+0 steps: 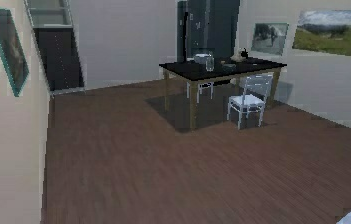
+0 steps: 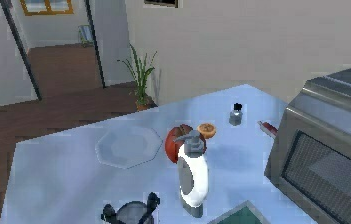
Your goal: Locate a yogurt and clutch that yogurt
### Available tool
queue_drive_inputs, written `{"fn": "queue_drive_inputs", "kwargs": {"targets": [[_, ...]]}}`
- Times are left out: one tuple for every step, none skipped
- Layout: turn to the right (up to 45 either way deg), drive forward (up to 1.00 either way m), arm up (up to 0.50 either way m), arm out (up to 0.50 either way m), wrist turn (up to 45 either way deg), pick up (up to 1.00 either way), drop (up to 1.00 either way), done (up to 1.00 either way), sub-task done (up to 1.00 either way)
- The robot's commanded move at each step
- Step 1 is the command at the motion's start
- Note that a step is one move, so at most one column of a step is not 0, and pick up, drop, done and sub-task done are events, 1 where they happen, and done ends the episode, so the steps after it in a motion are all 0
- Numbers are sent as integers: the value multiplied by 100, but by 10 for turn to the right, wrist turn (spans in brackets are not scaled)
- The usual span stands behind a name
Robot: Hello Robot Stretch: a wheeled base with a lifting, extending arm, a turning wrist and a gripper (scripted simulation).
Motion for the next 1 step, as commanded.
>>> {"fn": "queue_drive_inputs", "kwargs": {"targets": [[0, 0, 10, 0, 0, 0, 0, 0, 0]]}}
